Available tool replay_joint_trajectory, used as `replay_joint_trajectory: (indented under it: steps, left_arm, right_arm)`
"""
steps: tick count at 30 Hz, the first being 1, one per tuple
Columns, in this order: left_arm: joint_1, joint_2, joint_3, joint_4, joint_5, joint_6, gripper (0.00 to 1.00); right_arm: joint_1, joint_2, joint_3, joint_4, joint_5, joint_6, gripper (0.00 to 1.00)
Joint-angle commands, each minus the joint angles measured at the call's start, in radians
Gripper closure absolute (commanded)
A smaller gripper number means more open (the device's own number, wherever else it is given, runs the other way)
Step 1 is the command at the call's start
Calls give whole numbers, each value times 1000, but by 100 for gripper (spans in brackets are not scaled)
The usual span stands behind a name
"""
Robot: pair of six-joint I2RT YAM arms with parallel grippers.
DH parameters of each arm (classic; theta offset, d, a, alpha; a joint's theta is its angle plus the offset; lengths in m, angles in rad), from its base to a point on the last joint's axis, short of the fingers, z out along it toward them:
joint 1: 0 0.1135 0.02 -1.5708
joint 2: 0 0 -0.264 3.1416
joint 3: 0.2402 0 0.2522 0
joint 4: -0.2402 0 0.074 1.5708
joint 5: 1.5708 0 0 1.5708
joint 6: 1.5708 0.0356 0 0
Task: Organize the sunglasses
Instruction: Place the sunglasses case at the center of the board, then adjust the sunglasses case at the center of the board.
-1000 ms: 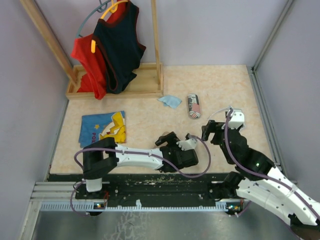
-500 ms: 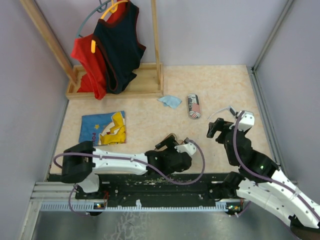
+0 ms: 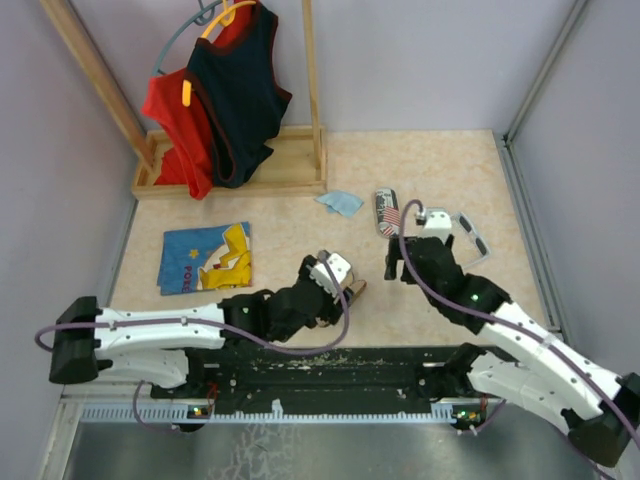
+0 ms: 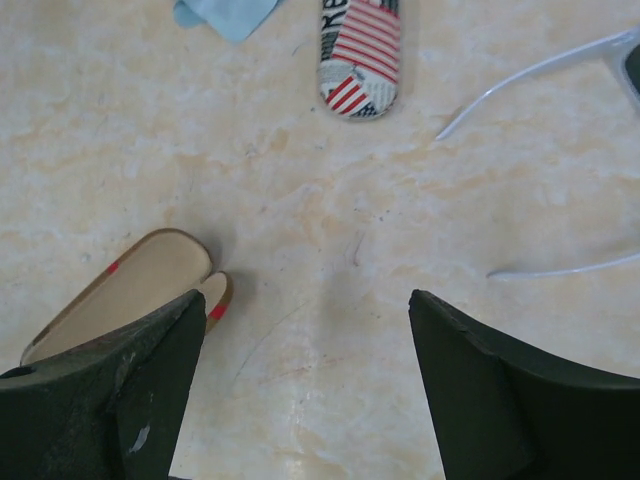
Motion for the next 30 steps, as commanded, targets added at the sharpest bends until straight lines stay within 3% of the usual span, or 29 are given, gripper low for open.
replay_joint_trajectory:
  steps: [1,5,9,16,30]
  left_arm:
    - [91,-99,-67,-81,2,-214,30]
    - [102,-201,-156,-119,34,-322,34]
    - [102,-262,-219,-134,91,-409,39]
    - [101,-278,-252,-224,103,-540,46]
    - [100,-250,-228,-234,39,-493,46]
  right_arm:
    - [-107,170,38,183,-368,-137,19]
    - [-135,346,53,294,-546,-239,20]
    - [-144,483,59,410,-610,-279,22]
    - [-171,610,51,526,-753,-381,34]
    - [-182,765,98,544,-818,-467,48]
